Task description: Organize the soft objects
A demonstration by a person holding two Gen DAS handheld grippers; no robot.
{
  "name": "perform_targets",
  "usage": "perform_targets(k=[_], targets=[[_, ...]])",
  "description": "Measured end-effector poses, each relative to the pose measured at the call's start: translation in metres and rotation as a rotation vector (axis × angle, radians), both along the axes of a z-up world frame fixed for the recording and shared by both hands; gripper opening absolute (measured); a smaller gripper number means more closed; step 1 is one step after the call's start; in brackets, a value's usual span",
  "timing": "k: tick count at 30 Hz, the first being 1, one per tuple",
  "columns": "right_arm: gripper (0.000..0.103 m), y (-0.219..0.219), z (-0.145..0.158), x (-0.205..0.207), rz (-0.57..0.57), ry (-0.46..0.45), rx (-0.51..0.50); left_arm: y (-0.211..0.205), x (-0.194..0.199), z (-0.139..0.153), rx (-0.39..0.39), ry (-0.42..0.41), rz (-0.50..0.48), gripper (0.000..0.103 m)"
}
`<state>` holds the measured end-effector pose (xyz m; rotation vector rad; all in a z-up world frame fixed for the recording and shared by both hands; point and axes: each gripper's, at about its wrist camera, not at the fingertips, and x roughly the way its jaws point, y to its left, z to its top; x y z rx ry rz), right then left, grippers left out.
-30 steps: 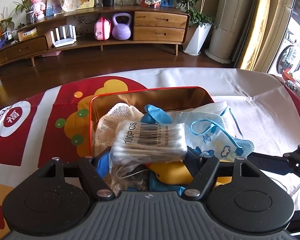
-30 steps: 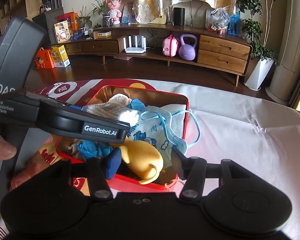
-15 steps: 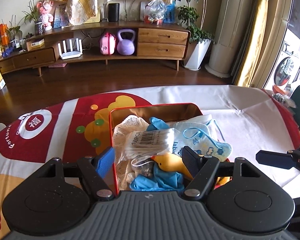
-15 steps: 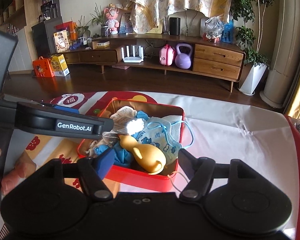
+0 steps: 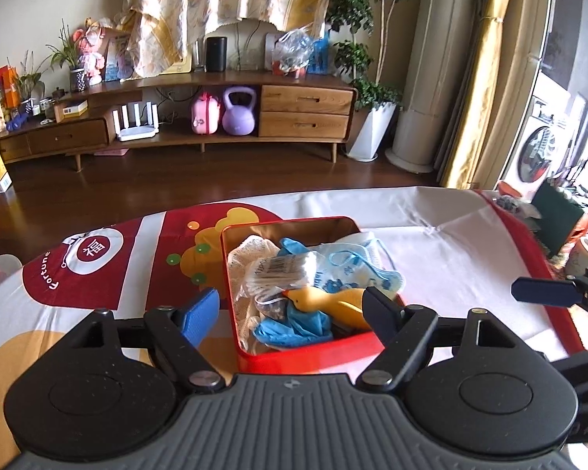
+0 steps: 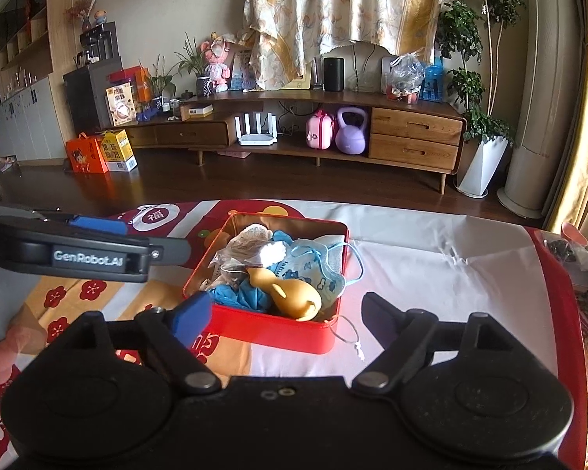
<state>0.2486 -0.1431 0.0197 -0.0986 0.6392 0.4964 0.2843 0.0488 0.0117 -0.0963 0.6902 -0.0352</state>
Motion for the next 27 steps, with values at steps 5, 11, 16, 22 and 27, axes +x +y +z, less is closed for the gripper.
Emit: perform_targets(k=[5,11,16,22,27], targets=[[0.091,-0.016,0.002,-0.014,-0.013,0.008,0.04,-0.001,-0.024,0.007,-0.018,-0.012,0.005,0.083],[0.1,-0.033,0.001,-0.031,-0.031,-0.009,0.083,-0.002,-0.053,0.011,-0.052,-0.023,-0.004,0.085],[0.103,-0.045,0.002,-0.046,-0.042,-0.033,0.123,-0.005,-0.075,0.012,-0.043,-0.044,-0.006,0.103],[0.103,-0.055,0.001,-0.062,-0.035,-0.045,0.156,-0.011,-0.101,0.012,-0.021,-0.08,-0.006,0.103],[0.103,-0.058,0.001,-0.076,-0.03,-0.065,0.185,-0.02,-0.119,0.011,0.027,-0.102,-0.005,0.103]])
